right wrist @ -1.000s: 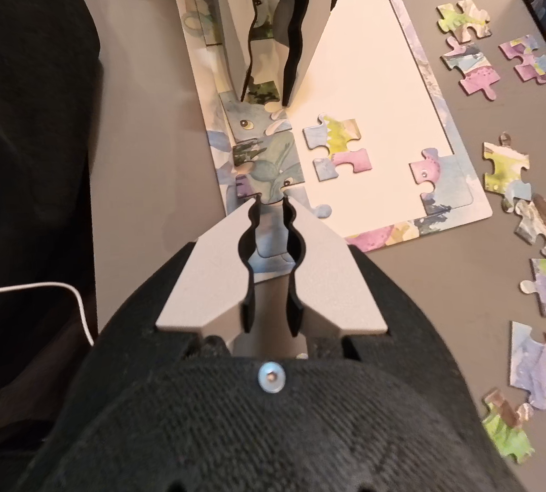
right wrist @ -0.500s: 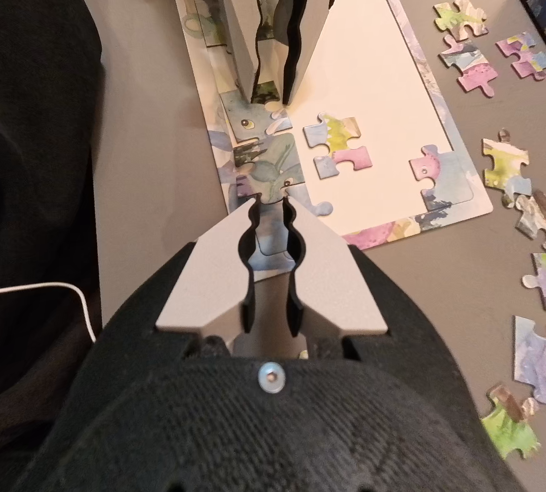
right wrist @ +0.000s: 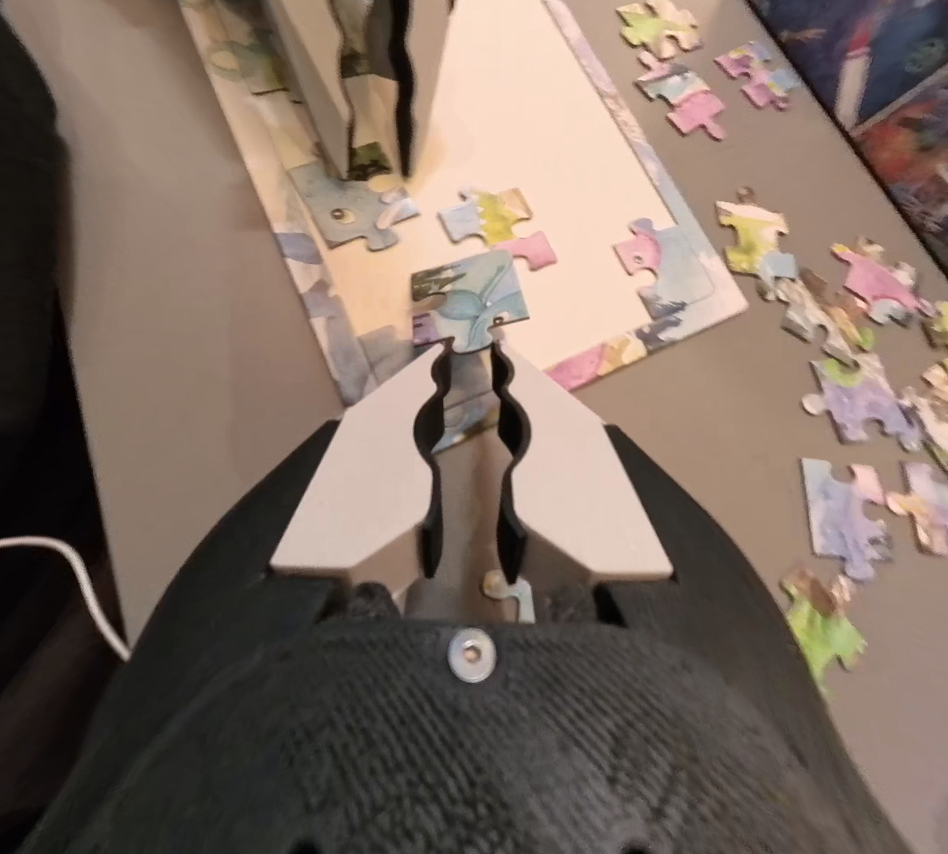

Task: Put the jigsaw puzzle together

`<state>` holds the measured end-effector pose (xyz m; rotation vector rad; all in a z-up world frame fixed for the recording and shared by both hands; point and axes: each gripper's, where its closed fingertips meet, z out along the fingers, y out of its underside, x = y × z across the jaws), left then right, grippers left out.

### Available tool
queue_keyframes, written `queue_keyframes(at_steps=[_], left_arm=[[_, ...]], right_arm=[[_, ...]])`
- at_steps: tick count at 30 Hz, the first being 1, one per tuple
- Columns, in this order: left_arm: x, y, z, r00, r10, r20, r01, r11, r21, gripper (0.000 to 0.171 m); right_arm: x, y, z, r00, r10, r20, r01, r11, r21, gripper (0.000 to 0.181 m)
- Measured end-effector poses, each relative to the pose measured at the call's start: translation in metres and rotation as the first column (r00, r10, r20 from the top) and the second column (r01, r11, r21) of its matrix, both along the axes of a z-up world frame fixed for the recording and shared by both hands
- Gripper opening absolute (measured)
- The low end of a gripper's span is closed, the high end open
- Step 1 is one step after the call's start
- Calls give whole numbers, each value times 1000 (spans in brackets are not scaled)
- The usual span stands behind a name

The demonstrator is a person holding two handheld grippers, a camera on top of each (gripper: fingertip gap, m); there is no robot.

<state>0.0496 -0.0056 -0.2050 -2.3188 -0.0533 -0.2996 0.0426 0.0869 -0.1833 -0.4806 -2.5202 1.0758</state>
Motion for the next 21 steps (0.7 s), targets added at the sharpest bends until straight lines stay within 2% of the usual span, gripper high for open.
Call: queue_keyframes(at_steps=[4,9,16,21], left_arm=[[0,0,0,1000,0,-1,0,1000,-1,23],[0,0,0,1000,1,4,-1,1000,1,23],[0,0,0,1000,1,-3,-1,1000,-1,23],[0,0,0,1000,1,-7,-1,1000,-1,23]], right_arm=[[-20,15,4,989,-147,-18,146,989,-40,13],[-36,29,0,940,-336,-49,335,942,-27,13],[-25,17,-10,917,-392,77,396,917,-55,13],[-20,16,-10,914,-398,85,401,916,-22,13]])
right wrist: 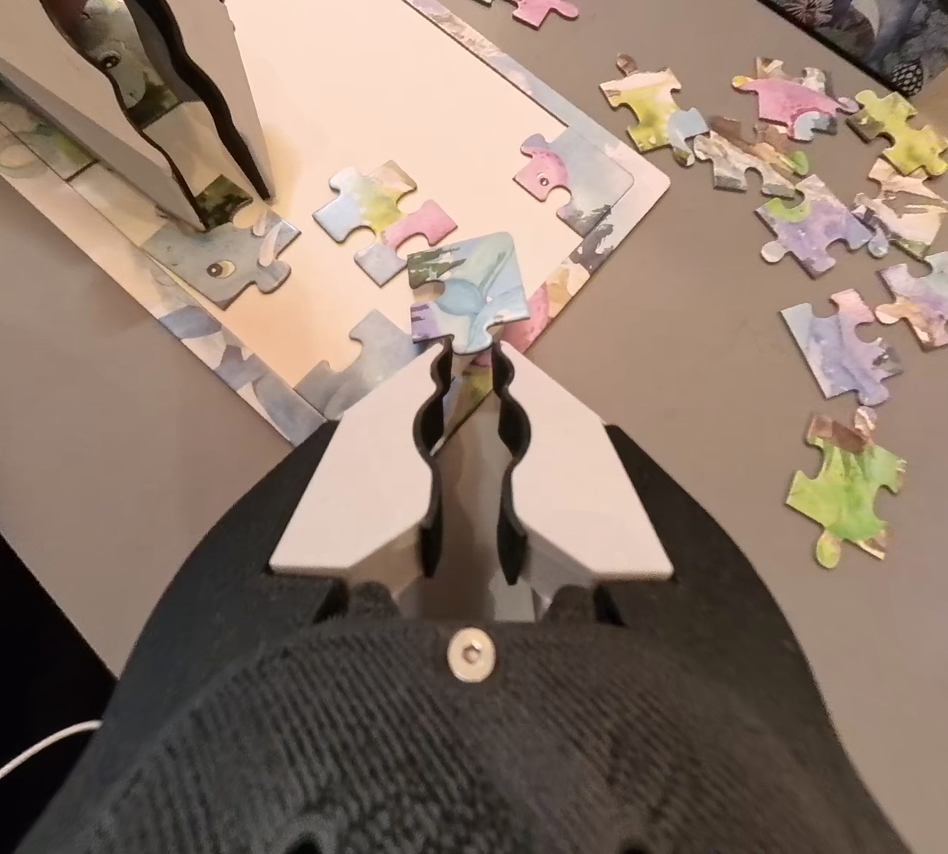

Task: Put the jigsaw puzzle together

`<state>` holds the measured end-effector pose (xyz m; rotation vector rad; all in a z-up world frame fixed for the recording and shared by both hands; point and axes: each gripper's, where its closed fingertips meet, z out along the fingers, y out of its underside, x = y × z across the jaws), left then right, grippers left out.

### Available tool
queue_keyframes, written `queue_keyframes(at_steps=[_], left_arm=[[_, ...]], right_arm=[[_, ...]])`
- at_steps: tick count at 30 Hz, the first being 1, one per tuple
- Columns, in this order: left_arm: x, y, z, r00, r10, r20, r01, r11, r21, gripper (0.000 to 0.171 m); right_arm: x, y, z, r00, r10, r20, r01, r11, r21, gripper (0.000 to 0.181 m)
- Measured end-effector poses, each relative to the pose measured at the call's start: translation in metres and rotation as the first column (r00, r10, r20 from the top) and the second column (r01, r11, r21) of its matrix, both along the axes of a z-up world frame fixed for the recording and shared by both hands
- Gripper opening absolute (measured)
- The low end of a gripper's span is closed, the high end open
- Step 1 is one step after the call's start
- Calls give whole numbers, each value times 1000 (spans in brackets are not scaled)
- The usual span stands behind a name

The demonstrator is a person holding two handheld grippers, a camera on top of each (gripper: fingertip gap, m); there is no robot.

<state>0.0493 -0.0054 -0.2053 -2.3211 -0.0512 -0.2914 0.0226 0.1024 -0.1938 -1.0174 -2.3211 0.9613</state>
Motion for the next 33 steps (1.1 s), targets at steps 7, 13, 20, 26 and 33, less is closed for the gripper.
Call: queue_keyframes(at_steps=[7,13,20,26,33], left_arm=[[0,0,0,1000,-1,-4,1,1000,-1,23],[0,0,0,1000,-1,-4,1,1000,-1,23],[0,0,0,1000,0,3,0,1000,1,23],[0,0,0,1000,0,3,0,1000,0,23],[0,0,0,1000,0,1,0,1000,-1,23]], right_arm=[[-2,5,-2,1000,0,-15,0,999,38,14],[-6,12,-5,1000,23,-1,-23,999,47,13],[-7,14,-4,1000,22,-16,-21,999,47,13],[-7,13,-4,1000,20,-24,-19,999,48,13],[-6,13,-3,999,21,-34,-19,998,61,13]])
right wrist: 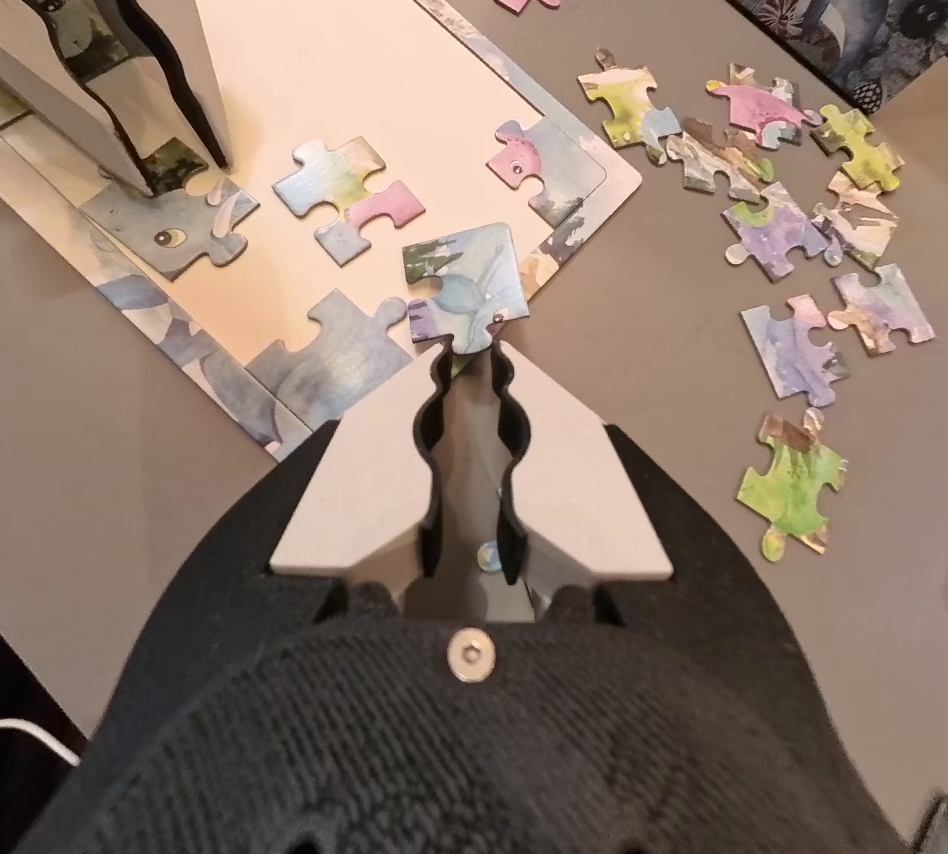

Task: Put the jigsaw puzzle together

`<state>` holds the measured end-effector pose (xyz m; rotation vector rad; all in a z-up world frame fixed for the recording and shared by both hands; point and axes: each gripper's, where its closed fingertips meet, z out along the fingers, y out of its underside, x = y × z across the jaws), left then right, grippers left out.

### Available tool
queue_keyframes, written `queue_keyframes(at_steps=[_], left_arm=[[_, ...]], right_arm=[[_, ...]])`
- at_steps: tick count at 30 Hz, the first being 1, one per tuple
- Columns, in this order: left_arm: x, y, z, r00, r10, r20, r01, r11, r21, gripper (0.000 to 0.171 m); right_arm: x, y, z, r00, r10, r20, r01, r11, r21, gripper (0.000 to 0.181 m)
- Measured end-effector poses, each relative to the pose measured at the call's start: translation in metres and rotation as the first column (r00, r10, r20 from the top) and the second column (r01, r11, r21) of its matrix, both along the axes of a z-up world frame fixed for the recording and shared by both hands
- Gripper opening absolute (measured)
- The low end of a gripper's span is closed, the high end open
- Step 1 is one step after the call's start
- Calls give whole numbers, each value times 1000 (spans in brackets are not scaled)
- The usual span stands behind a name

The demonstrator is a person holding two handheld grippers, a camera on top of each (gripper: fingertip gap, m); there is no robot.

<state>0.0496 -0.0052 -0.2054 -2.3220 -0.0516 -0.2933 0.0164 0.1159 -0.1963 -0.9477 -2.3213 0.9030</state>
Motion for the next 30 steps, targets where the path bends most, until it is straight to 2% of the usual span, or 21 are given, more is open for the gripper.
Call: queue_keyframes(at_steps=[16,23,30], left_arm=[[-1,0,1,1000,9,5,-9,1000,5,24],[-8,1,14,999,38,36,-41,996,76,26],[-31,-6,27,993,116,19,-117,984,135,27]], right_arm=[[-6,4,4,1000,-3,-18,3,1000,-4,13],[-8,5,3,1000,0,-25,-1,1000,-15,13],[-13,-1,8,976,160,-145,-164,986,-11,13]])
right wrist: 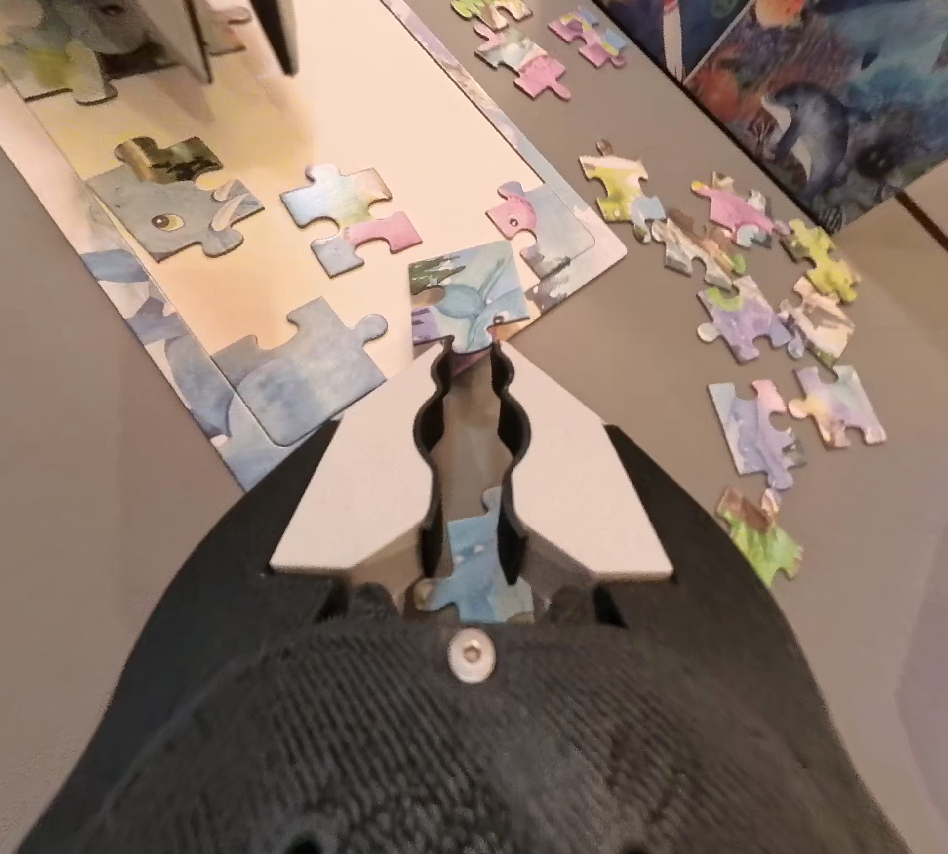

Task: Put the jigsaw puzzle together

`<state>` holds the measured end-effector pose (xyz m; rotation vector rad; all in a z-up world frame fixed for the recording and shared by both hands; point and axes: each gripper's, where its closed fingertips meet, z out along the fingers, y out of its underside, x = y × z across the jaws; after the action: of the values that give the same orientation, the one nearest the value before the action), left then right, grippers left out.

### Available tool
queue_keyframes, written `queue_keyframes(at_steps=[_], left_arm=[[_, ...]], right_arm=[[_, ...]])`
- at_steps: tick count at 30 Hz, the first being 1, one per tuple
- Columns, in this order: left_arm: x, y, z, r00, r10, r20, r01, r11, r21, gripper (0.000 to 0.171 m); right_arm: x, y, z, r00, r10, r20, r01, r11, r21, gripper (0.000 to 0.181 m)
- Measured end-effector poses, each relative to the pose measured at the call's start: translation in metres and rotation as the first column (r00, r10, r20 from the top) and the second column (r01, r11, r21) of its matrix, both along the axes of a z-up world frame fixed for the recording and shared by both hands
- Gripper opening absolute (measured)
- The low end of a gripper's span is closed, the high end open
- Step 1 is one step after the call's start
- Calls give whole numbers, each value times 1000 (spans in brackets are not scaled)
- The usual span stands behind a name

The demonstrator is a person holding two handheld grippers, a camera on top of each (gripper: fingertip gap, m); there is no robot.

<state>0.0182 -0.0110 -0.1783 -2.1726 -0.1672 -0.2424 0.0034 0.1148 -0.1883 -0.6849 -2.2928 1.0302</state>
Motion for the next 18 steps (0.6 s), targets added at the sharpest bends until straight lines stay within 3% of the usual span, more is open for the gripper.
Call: queue_keyframes(at_steps=[7,13,18], left_arm=[[-54,-26,11,984,173,-38,-171,984,51,27],[-87,-47,24,959,281,42,-284,947,147,27],[-104,-63,32,937,347,31,-347,920,181,26]], right_arm=[[-13,0,14,977,70,-201,-67,998,20,13],[-15,2,6,974,62,-217,-40,994,104,13],[-17,10,-3,974,46,-220,-6,984,178,13]])
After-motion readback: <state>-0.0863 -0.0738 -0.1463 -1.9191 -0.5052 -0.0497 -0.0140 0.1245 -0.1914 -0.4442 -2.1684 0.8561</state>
